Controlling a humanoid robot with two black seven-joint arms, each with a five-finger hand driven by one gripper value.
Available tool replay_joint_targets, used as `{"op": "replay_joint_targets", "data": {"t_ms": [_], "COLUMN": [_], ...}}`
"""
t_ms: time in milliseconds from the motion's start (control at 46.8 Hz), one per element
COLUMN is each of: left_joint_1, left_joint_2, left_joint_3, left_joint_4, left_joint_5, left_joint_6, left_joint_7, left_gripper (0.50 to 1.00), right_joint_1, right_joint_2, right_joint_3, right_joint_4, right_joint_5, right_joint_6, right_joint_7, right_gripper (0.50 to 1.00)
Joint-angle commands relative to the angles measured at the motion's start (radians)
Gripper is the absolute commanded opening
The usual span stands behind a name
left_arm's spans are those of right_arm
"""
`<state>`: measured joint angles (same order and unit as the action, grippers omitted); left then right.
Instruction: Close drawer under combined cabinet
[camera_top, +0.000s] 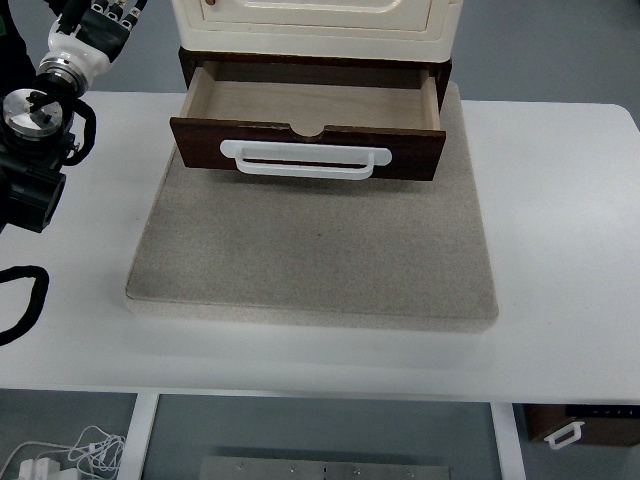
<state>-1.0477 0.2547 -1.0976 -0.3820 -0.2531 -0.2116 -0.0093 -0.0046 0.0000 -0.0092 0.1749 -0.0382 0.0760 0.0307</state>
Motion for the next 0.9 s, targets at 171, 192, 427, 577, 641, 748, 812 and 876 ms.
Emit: {"op": "replay_joint_targets", "data": {"t_ms": [171, 192, 427, 577, 641, 748, 812, 876], "left_joint_1": [0.0, 0.0, -0.002, -0.003, -0.003, -0.003, -0.006, -0.014], "left_joint_2": [0.0, 0.0, 0.005, 0.024, 0.034, 0.037, 0.038, 0.043], "left_joint_3": [-0.002, -0.002, -0.005, 0.002, 0.01, 0.01, 0.01, 0.01], "left_joint_4": [0.002, 0.002, 0.012, 0.008, 0.002, 0.003, 0.003, 0.003], "left_joint_5": [-0.003, -0.003, -0.005, -0.003, 0.0, 0.003, 0.008, 0.009], "left_joint_6": [0.0, 0.0, 0.0, -0.002, -0.014, -0.018, -0.026, -0.038], "left_joint_7": [0.0, 0.0, 0.0, 0.002, 0.002, 0.0, 0.0, 0.0], "left_gripper": [1.0, 1.0, 1.0, 1.0, 1.0, 1.0, 1.0, 1.0], "right_joint_1": [0.0, 0.0, 0.0, 0.0, 0.0, 0.0, 0.0, 0.0], "right_joint_2": [0.0, 0.0, 0.0, 0.0, 0.0, 0.0, 0.0, 0.0], "right_joint_3": [0.0, 0.0, 0.0, 0.0, 0.0, 0.0, 0.0, 0.0], "right_joint_4": [0.0, 0.0, 0.0, 0.0, 0.0, 0.0, 0.0, 0.0], "right_joint_5": [0.0, 0.0, 0.0, 0.0, 0.0, 0.0, 0.0, 0.0], "right_joint_6": [-0.001, -0.001, -0.001, -0.001, 0.001, -0.001, -0.001, -0.001], "right_joint_7": [0.0, 0.0, 0.0, 0.0, 0.0, 0.0, 0.0, 0.0], "right_gripper": [0.952, 0.952, 0.952, 0.952, 0.952, 0.952, 0.952, 0.952]}}
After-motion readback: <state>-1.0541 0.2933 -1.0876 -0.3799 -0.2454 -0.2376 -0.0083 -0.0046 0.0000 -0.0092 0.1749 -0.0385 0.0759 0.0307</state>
